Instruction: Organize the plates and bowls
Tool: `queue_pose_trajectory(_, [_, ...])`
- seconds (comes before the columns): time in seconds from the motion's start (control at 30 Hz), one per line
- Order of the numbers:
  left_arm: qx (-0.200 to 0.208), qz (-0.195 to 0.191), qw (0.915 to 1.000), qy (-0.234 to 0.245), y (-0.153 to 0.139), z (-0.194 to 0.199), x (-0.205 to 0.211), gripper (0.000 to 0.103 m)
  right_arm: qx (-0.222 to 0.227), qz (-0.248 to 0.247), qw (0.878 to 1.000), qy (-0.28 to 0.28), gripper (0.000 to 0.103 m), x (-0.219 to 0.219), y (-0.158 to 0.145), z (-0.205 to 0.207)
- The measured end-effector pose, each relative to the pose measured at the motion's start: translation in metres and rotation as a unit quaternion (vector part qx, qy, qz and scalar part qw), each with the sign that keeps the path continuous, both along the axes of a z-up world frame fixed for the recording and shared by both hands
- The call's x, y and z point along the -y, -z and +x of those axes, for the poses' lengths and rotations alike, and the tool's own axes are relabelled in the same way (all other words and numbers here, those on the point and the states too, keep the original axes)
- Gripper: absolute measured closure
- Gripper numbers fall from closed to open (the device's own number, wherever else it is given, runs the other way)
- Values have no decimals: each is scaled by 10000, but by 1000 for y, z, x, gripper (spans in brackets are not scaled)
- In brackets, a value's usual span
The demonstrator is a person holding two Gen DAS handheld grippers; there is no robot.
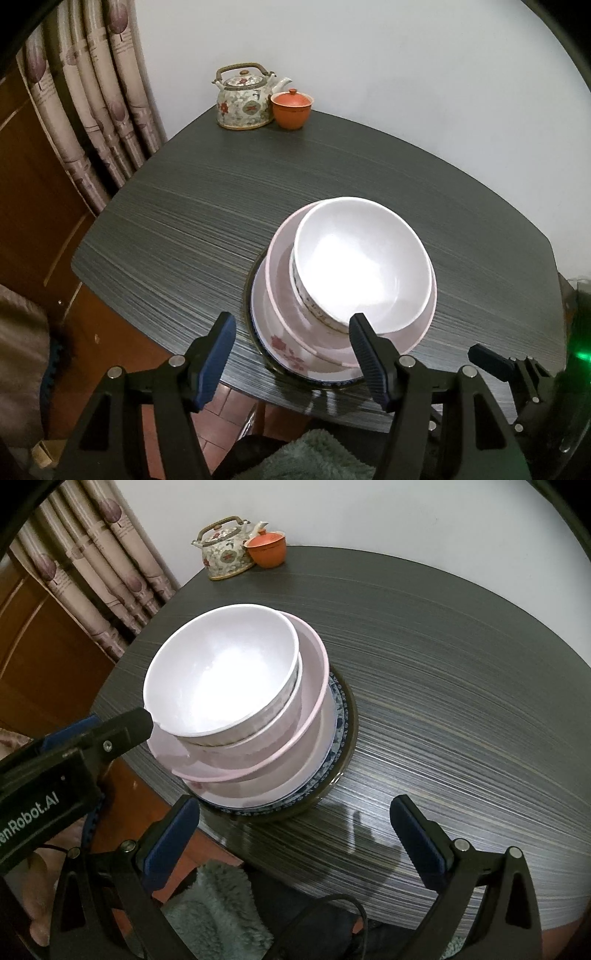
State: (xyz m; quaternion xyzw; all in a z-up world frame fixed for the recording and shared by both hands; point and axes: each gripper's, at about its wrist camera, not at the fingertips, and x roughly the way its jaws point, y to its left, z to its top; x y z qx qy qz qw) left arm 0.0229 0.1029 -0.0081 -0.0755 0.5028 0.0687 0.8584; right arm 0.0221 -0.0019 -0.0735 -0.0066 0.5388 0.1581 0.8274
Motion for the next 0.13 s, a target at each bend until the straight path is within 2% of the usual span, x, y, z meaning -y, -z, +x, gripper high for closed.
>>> queue_pose_trajectory(0.13, [-11, 28, 10000, -24, -1, 1, -2, 38, 8, -9, 10000, -25, 1, -2, 0, 0])
